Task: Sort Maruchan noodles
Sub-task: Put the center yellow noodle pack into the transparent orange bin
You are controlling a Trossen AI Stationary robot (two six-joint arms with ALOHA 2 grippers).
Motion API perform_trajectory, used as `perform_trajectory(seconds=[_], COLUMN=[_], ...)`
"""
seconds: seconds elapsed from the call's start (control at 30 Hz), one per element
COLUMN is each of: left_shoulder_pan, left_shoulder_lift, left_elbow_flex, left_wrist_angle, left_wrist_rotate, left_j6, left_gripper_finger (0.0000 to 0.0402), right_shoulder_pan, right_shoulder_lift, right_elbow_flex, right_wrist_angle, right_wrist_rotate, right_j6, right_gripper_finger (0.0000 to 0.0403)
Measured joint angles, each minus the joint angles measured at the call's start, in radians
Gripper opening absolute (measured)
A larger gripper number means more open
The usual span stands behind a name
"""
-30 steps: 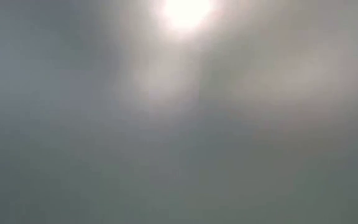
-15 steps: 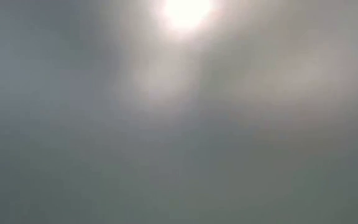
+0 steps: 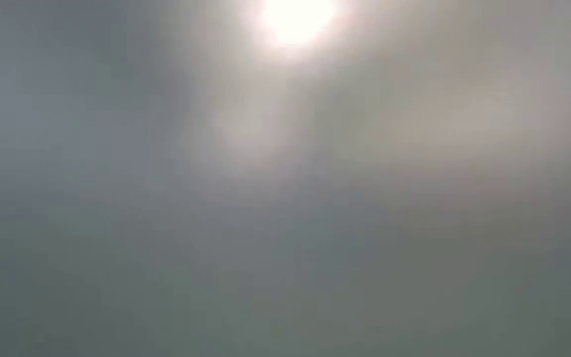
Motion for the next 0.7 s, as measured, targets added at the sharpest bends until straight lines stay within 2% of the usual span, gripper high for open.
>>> perform_trajectory(seconds=[0.17,0.43,0.5,0.63,0.7], left_shoulder_pan=[0.000,0.000,0.000,0.000,0.000], left_shoulder_lift=[0.000,0.000,0.000,0.000,0.000], left_elbow_flex=[0.000,0.000,0.000,0.000,0.000], left_wrist_angle=[0.000,0.000,0.000,0.002,0.003], left_wrist_rotate=[0.000,0.000,0.000,0.000,0.000], left_j6=[0.000,0.000,0.000,-0.001,-0.001], left_gripper_finger=[0.0000,0.0000,0.0000,0.0000,0.0000], right_shoulder_pan=[0.002,0.023,0.028,0.037,0.052], right_shoulder_lift=[-0.019,-0.100,-0.132,-0.206,-0.242], right_elbow_flex=[0.008,0.008,0.008,0.002,-0.015], right_wrist_angle=[-0.020,-0.234,-0.308,-0.446,-0.507], right_wrist_rotate=[0.028,0.010,-0.043,-0.249,-0.319], right_j6=[0.048,0.143,0.213,0.382,0.439], right_gripper_finger=[0.0169,0.0160,0.0156,0.0145,0.0141])
